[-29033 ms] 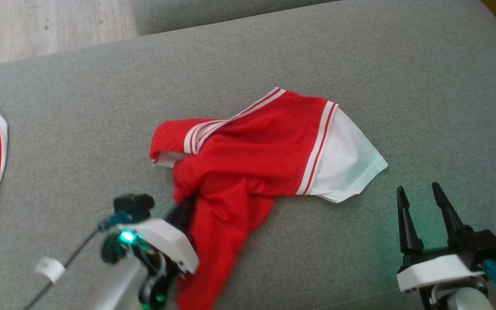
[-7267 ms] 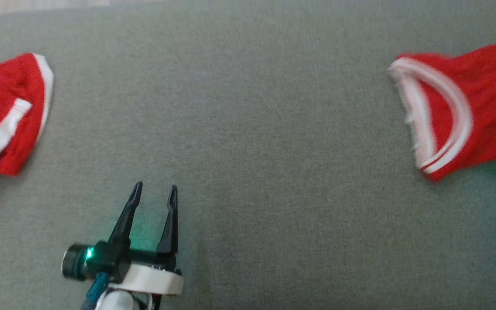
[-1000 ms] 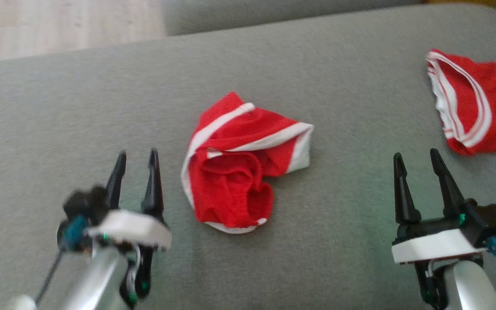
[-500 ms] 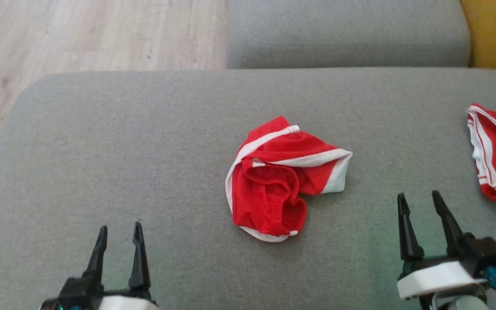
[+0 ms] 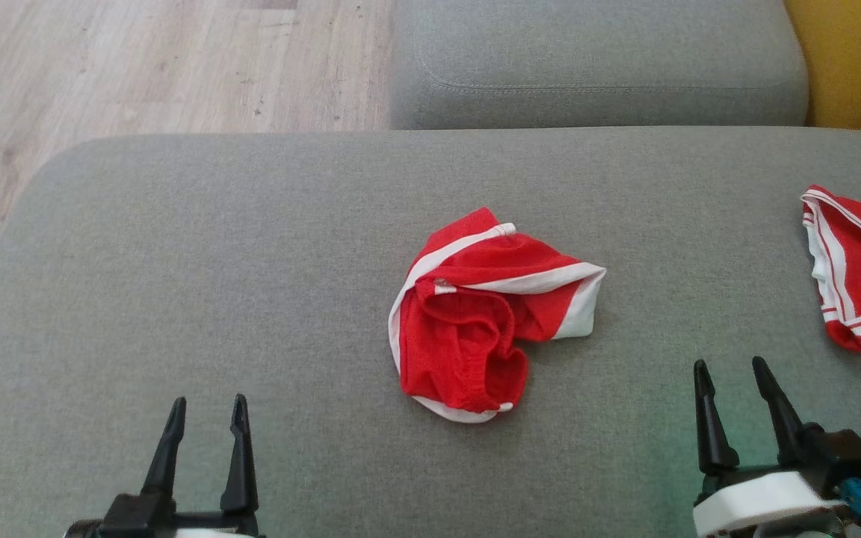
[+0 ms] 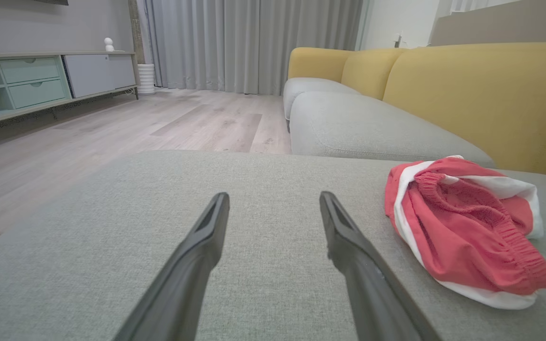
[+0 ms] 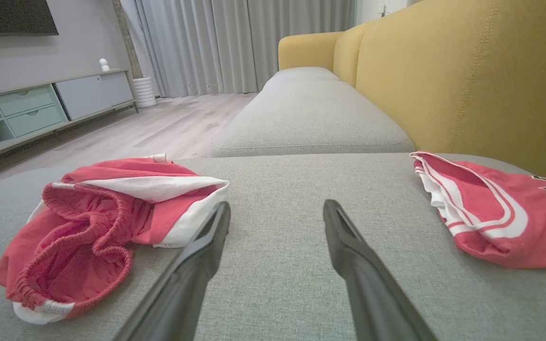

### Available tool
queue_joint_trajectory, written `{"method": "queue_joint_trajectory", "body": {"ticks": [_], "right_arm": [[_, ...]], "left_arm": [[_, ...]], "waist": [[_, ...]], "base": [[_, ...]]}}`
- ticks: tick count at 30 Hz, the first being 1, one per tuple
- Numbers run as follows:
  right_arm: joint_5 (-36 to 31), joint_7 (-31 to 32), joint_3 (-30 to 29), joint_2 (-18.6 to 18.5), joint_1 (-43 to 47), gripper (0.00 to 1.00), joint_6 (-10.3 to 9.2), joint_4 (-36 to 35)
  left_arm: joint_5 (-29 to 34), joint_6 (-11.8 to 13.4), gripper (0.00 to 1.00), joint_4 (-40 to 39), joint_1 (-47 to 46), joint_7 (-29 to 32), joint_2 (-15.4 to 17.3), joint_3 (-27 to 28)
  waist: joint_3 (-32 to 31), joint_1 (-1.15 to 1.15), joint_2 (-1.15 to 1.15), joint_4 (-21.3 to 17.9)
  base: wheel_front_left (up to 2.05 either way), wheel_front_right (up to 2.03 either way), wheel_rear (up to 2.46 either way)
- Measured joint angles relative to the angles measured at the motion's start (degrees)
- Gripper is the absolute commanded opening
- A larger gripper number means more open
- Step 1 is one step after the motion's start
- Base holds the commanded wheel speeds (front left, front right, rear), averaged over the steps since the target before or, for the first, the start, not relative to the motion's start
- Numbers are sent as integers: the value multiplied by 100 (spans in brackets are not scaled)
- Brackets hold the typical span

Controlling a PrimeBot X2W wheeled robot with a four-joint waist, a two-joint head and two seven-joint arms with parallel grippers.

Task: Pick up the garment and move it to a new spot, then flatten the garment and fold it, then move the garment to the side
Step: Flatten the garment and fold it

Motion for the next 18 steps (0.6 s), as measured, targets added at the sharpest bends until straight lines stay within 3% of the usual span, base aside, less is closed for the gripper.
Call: {"method": "queue_joint_trajectory", "body": {"ticks": [10, 13, 18], "right_arm": [[1, 0, 112, 1, -10, 100, 0, 63], [34, 1, 144, 1, -37, 100, 0, 59], [111, 0, 249, 1, -138, 100, 0, 46]], "left_arm": [[643, -316, 100, -111, -10, -2, -78, -21], [970, -531, 100, -398, -237, -9, -76, -453], [1440, -811, 100, -367, -1104, 24, -111, -1640]], "waist": [[75, 0, 0, -157], [155, 1, 0, -261], [298, 1, 0, -503]], "base": [[0, 0, 0], [0, 0, 0], [0, 0, 0]]}}
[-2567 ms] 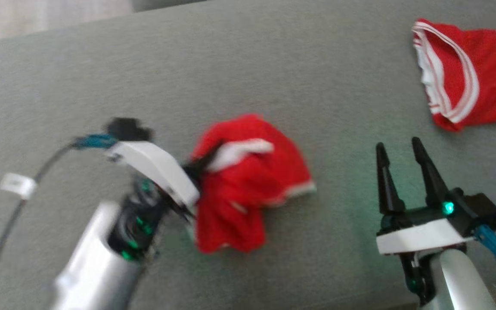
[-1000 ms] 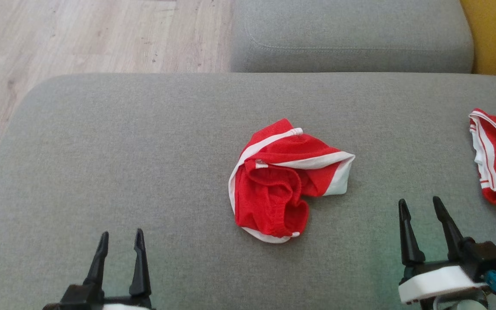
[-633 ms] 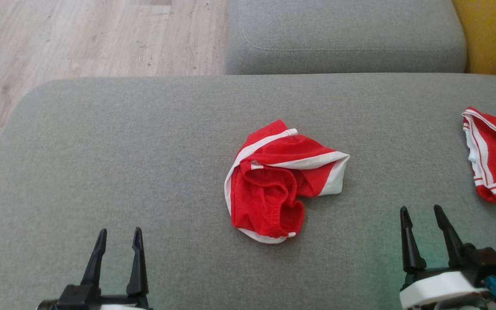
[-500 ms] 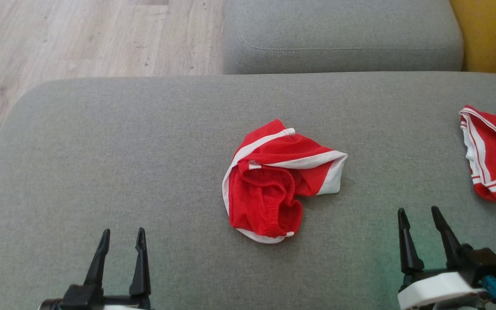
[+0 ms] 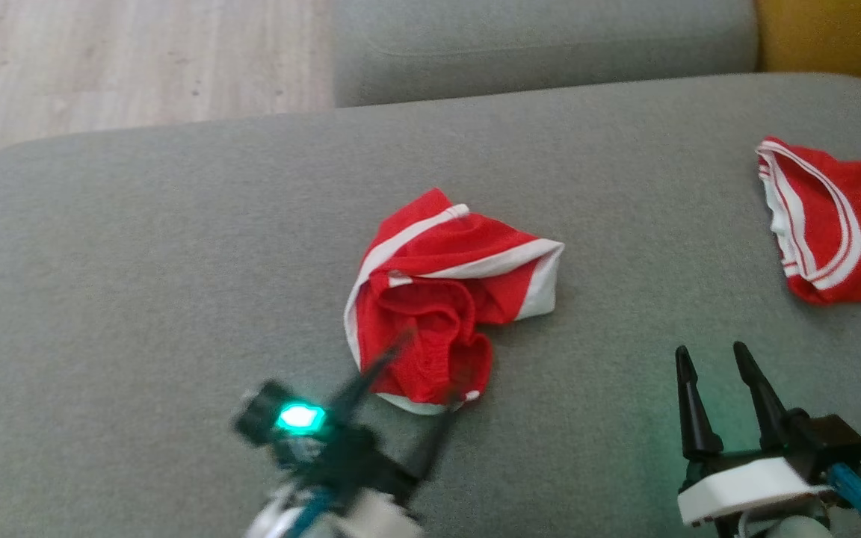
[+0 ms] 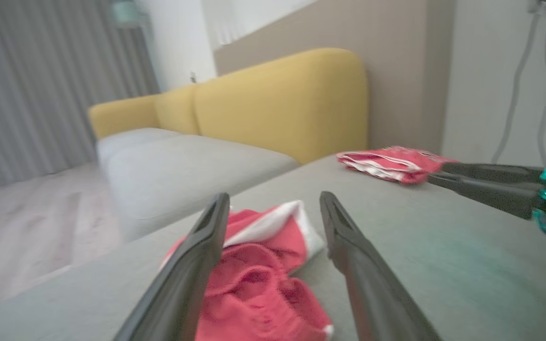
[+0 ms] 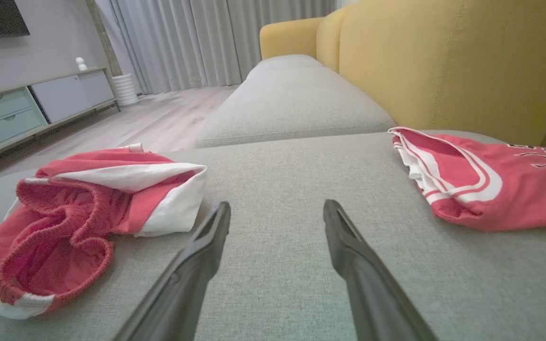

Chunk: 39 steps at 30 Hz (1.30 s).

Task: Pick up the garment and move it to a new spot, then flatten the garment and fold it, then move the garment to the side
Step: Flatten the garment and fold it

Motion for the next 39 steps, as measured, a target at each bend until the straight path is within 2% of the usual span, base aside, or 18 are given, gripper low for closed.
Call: {"method": "queue_joint_trajectory", "body": {"ticks": [4, 8, 15, 22, 23, 24, 25, 26, 29, 32, 34, 39], "right_arm": [[49, 0, 48, 0, -90, 100, 0, -23], [111, 0, 109, 0, -214, 100, 0, -21], [274, 0, 121, 0, -254, 100, 0, -9], [345, 0, 85, 0, -254, 100, 0, 63], [345, 0, 75, 0, -254, 100, 0, 63], [345, 0, 56, 0, -254, 100, 0, 64], [345, 0, 46, 0, -255, 100, 0, 64], [345, 0, 43, 0, -255, 100, 0, 64], [345, 0, 41, 0, -255, 100, 0, 63], [346, 0, 46, 0, -257, 100, 0, 63], [359, 0, 81, 0, -283, 100, 0, 67], [568, 0, 187, 0, -554, 100, 0, 73]], "left_arm": [[53, -71, 100, 573, -583, 533, -67, -1072], [-90, -110, 100, 1259, -1079, 1152, 47, -1961], [-513, -109, 100, 1762, -1718, 1740, 489, -2136], [-633, -29, 100, 2071, -1713, 2605, 753, -2102], [-639, 5, 96, 2086, -1709, 2703, 783, -2084], [-679, 29, 78, 2079, -1707, 2796, 791, -2058], [-722, 29, 35, 2057, -1707, 2886, 792, -2050], [-759, 29, 0, 2009, -1706, 2961, 794, -2043], [-1087, 19, 0, 1823, -1689, 3204, 795, -1976], [-1755, -9, 0, 1406, -1649, 3338, 688, -1641], [-2271, -10, 0, 1127, -1710, 3431, 503, -1290], [-3003, -15, 0, 757, -2653, 3524, 222, -634]], "waist": [[127, 0, 0, -210], [239, 0, 0, -446], [356, 0, 0, -853], [365, 0, 0, -932], [359, 0, 0, -938], [353, -1, 0, -945], [348, -1, 0, -952], [344, -1, 0, -959], [342, -1, 0, -980], [377, -1, 0, -997], [415, -1, 0, -1025], [555, 0, 0, -1181]], "base": [[0, 0, 0], [0, 0, 0], [0, 0, 0], [0, 0, 0], [0, 0, 0], [0, 0, 0], [0, 0, 0], [0, 0, 0], [0, 0, 0], [0, 0, 0], [0, 0, 0], [0, 0, 0]]}}
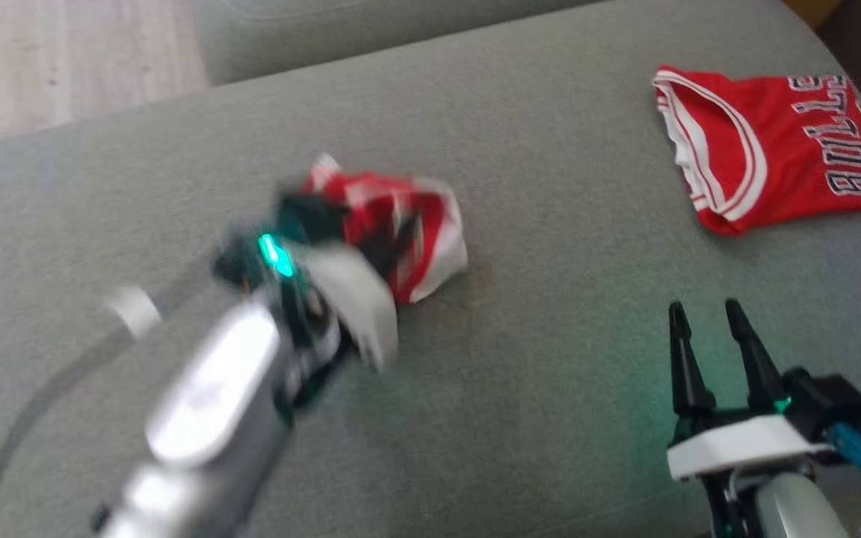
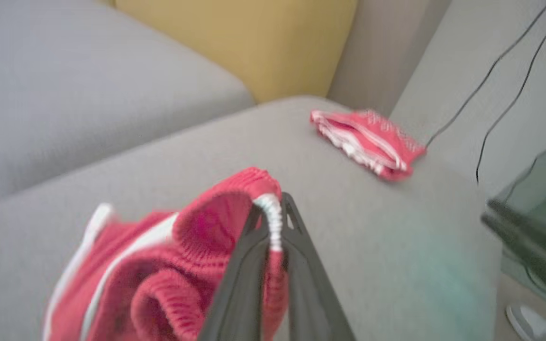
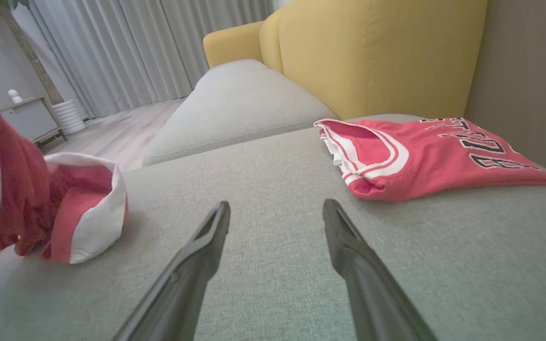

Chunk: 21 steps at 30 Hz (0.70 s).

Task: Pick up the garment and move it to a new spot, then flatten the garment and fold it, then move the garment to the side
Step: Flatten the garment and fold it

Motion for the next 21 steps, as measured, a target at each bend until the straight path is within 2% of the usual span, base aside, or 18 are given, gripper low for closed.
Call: {"method": "queue_joint_trajectory", "body": {"ticks": [6, 9, 17, 21], "right_arm": [[145, 0, 209, 0, -179, 100, 0, 31], [180, 0, 218, -1, -177, 100, 0, 89], [169, 0, 241, -1, -177, 100, 0, 121], [168, 0, 259, -1, -177, 100, 0, 132]], "left_arm": [[-164, 44, 0, 212, -1213, -279, -176, 527], [-298, 214, 0, 539, -1471, -653, -352, 808], [-569, 276, 0, 1138, -1998, -1163, -576, 773], [-842, 428, 0, 1278, -2421, -1503, -601, 748]], "waist": [[162, 0, 0, -308], [209, 0, 0, -457], [149, 0, 0, -660], [61, 0, 0, -731]], "base": [[0, 0, 0], [0, 0, 0], [0, 0, 0], [0, 0, 0]]}}
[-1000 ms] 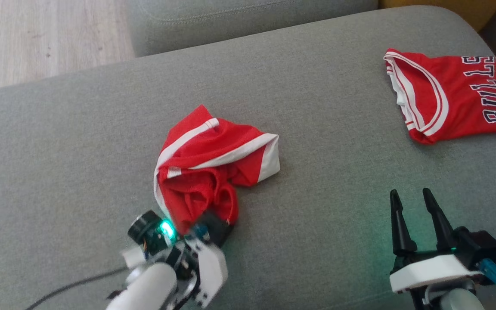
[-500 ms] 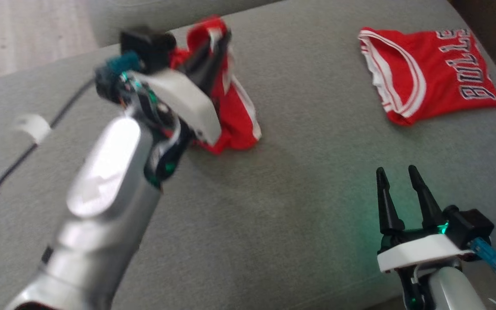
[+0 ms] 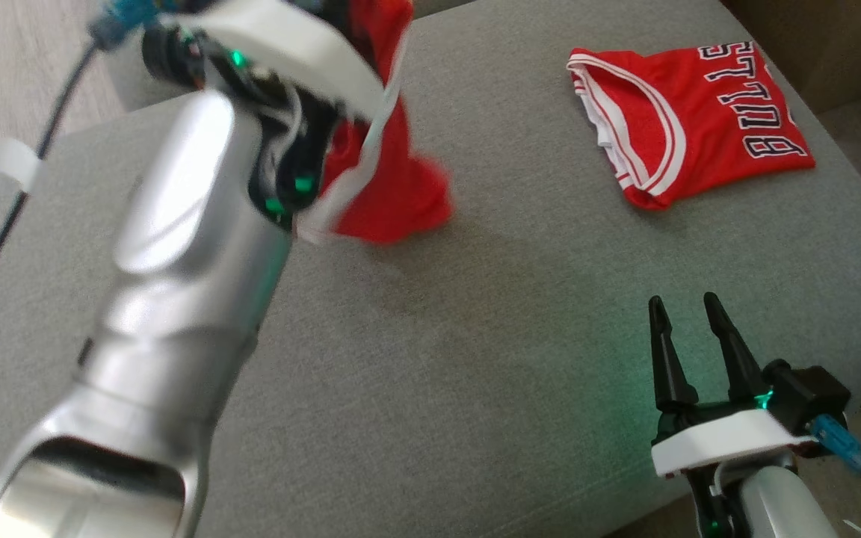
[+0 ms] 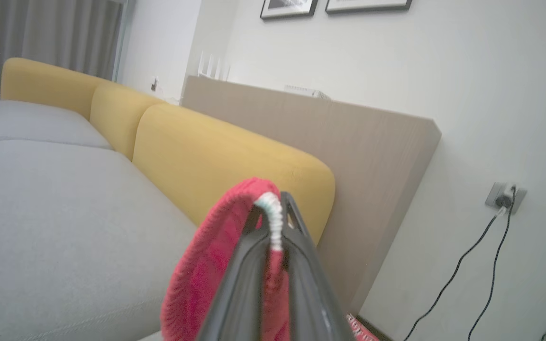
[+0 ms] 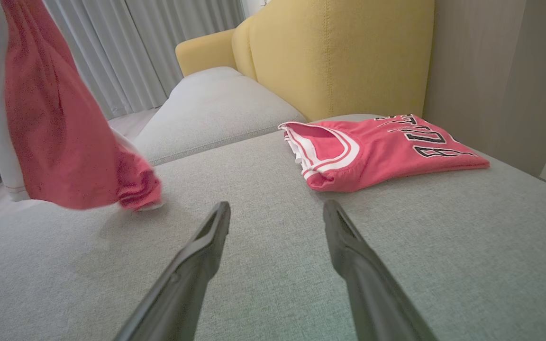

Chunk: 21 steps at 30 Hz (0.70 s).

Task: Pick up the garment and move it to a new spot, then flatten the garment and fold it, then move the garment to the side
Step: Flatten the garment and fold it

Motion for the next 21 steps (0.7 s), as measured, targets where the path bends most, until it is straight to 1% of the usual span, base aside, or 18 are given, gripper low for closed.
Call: {"method": "queue_joint_trajectory", "body": {"ticks": [2, 5, 10, 11, 13, 16, 18, 21], "right_arm": [[-15, 0, 12, 0, 1, 100, 0, 3], [-44, 0, 15, 0, 1, 100, 0, 7], [-46, 0, -85, -1, 18, 100, 0, 5], [-46, 0, -91, 0, 18, 100, 0, 7], [-42, 0, -126, 0, 15, 100, 0, 4], [-41, 0, -188, -1, 29, 100, 0, -1], [-41, 0, -216, 0, 34, 100, 0, 0], [-68, 0, -299, -1, 68, 100, 0, -2]], "left_arm": [[-221, 110, 0, 27, -224, -218, -8, -19], [-430, 200, 0, 99, -531, -436, -24, -131], [-615, 393, 0, 148, -502, -736, -57, -324], [-616, 393, 0, 155, -442, -784, -58, -342], [-695, 388, 0, 120, -129, -831, -52, -343], [-761, 404, 0, -164, 682, -878, 54, -417], [-832, 443, 0, -461, 1346, -878, 215, -467], [-1014, 488, 0, -1079, 2424, -876, 553, -480]], "waist": [[-32, -1, 0, -26], [-53, 0, 0, -44], [-53, -1, 0, 34], [-34, 1, 0, 59], [-32, 0, 0, 122], [-31, 0, 0, 233], [-38, 0, 0, 330], [-49, 0, 0, 509]], "base": [[0, 0, 0], [0, 0, 0], [0, 0, 0], [0, 0, 0], [0, 0, 0], [0, 0, 0], [0, 0, 0], [0, 0, 0]]}}
